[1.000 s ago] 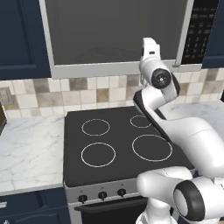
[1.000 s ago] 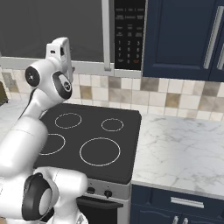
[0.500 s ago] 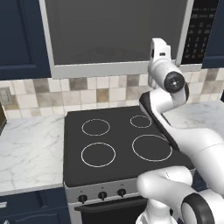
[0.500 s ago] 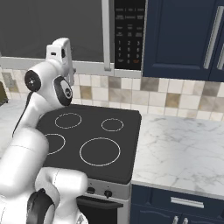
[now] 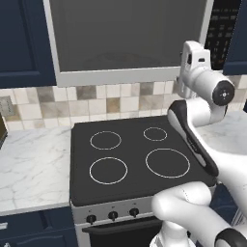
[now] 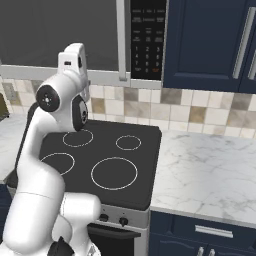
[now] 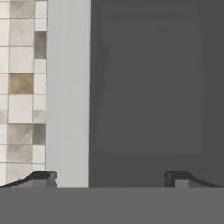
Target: Transport the chicken drumstick from the fridge to the microwave and turn on the microwave.
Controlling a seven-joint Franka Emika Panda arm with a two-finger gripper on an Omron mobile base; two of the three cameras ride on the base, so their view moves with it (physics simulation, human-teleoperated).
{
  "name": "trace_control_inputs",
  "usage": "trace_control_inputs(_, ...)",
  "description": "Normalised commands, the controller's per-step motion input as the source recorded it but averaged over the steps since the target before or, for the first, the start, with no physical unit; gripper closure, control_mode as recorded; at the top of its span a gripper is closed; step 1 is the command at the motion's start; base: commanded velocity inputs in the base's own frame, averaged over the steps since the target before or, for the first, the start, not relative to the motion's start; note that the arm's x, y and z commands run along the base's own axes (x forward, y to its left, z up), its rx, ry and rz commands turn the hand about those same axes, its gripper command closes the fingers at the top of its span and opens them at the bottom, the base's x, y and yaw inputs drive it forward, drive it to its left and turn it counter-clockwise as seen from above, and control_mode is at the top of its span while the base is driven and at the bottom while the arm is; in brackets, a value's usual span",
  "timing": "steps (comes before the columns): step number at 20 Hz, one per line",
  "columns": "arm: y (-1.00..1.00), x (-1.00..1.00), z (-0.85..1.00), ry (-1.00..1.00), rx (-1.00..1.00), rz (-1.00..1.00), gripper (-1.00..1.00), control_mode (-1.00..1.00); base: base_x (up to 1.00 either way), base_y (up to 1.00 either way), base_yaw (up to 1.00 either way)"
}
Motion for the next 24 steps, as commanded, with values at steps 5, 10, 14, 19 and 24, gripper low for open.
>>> trace_control_inputs(5,-0.14,-0.31,0.01,0.02,-0.01,0.04,-1.00,-1.00,0.00,0.00,0.00)
trace_control_inputs(10,-0.15,-0.21,0.00,0.08,-0.06,0.02,-1.00,-1.00,0.00,0.00,0.00)
trace_control_inputs(14,-0.15,-0.17,0.00,0.04,-0.07,0.03,-1.00,-1.00,0.00,0.00,0.00)
trace_control_inputs(19,-0.09,-0.09,0.00,0.07,-0.11,0.02,-1.00,-1.00,0.00,0.00,0.00)
trace_control_inputs(24,-0.13,-0.04,0.00,0.04,-0.13,0.04,-1.00,-1.00,0.00,0.00,0.00)
